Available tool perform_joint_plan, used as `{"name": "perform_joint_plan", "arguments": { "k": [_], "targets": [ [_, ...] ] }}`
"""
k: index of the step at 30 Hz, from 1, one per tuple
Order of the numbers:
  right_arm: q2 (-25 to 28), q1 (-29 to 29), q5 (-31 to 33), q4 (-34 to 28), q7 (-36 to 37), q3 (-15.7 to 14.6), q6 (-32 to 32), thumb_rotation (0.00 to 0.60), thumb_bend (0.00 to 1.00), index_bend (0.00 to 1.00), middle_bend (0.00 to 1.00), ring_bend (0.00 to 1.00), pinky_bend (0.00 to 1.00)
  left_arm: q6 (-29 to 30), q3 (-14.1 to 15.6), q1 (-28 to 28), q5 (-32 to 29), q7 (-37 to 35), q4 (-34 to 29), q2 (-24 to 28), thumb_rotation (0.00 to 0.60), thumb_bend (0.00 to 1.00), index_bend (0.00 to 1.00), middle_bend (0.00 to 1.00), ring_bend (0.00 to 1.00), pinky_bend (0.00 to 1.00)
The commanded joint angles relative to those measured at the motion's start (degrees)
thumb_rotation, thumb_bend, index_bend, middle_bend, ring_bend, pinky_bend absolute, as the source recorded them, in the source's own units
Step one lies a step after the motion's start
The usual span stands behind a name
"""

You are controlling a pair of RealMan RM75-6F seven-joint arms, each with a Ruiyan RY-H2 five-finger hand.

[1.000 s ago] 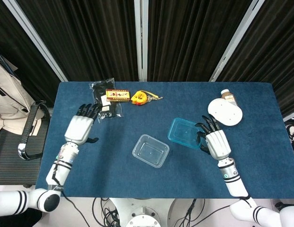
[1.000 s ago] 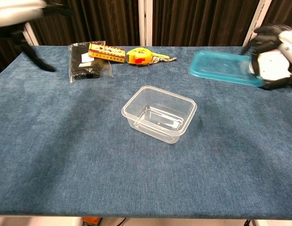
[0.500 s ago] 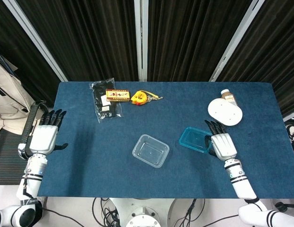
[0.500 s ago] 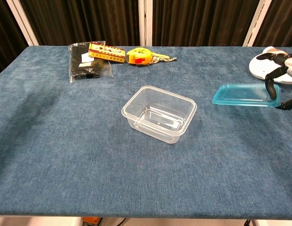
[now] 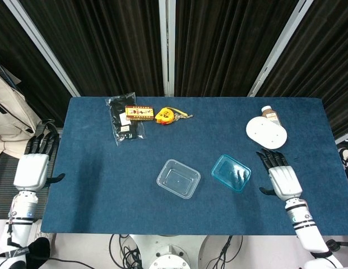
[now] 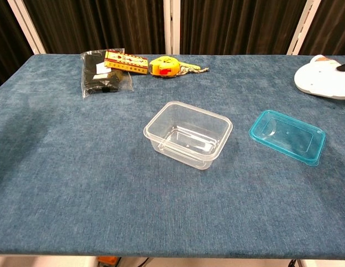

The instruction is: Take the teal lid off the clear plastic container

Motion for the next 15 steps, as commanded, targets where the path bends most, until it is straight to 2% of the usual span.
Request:
{"name": "perform_joint_plan", "arguments": {
  "k": [1,4,10,15],
  "targets": [
    [3.93,-3.71,-2.64,-2.68,5.13,-0.75,5.50,0.600,0.07,0.00,0.00,0.00,0.00,2.60,0.68,2.68,1.71,1.10,-0.97,2.26,0.600,0.00,0.00,0.02,0.00,0.00],
    [7.06,-6.61,-4.64,-4.04,9.34,-1.54,9.62,0.600,0.15,0.00,0.01,0.00,0.00,5.61,1.04,5.29,3.16,2.42,-0.45,2.91,0.600,0.00,0.02,0.02,0.00,0.00],
    [12.14,-11.24,-8.71,-5.92,14.01,-3.70,15.44,0.600,0.19,0.00,0.02,0.00,0.00,9.10,2.42,10.51,5.41,2.79,-0.59,3.42,0.600,0.00,0.03,0.02,0.00,0.00],
    [13.04,-13.52,-11.01,-5.54,16.74,-4.96,17.72,0.600,0.21,0.00,0.03,0.00,0.00,11.67,3.40,14.30,7.85,2.80,0.34,1.43,0.600,0.00,0.03,0.02,0.00,0.00]
  ]
}}
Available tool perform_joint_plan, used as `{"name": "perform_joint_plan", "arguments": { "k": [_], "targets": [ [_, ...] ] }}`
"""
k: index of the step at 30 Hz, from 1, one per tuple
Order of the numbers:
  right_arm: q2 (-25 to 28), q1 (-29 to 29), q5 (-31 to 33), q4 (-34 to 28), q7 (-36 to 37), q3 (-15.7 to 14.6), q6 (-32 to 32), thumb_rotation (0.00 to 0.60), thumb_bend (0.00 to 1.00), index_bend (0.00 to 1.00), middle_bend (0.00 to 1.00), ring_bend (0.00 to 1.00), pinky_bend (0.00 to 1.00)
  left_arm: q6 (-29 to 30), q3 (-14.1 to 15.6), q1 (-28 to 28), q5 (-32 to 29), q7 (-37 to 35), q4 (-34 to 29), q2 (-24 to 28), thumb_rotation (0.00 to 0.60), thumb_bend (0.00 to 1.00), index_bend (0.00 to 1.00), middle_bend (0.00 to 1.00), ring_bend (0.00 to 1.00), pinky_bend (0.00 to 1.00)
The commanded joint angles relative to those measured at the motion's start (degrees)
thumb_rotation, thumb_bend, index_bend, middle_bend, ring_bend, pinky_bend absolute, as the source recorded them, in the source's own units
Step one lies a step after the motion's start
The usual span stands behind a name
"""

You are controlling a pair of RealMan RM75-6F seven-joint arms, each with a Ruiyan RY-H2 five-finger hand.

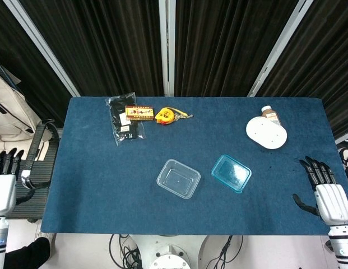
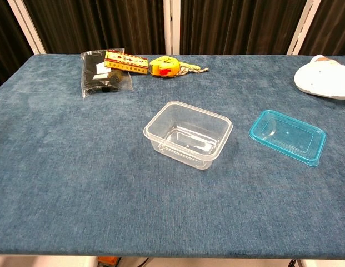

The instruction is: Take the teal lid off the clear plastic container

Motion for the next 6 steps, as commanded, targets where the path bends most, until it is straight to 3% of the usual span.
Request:
{"name": "perform_joint_plan", "arguments": {
  "k": [1,6],
  "targets": [
    [0.53,-1.42,-1.44,0.32,2.08,-0.93,1.13,0.600,0.21,0.00,0.03,0.00,0.00,2.30,0.68,2.67,2.17,0.16,1.09,-1.88,0.600,0.00,0.03,0.02,0.00,0.00],
    [0.45,-2.40,-3.25,1.08,3.26,-1.11,2.49,0.600,0.21,0.00,0.03,0.00,0.00,4.17,1.14,5.25,5.36,0.16,2.78,-3.18,0.600,0.00,0.03,0.02,0.00,0.00]
  ]
}}
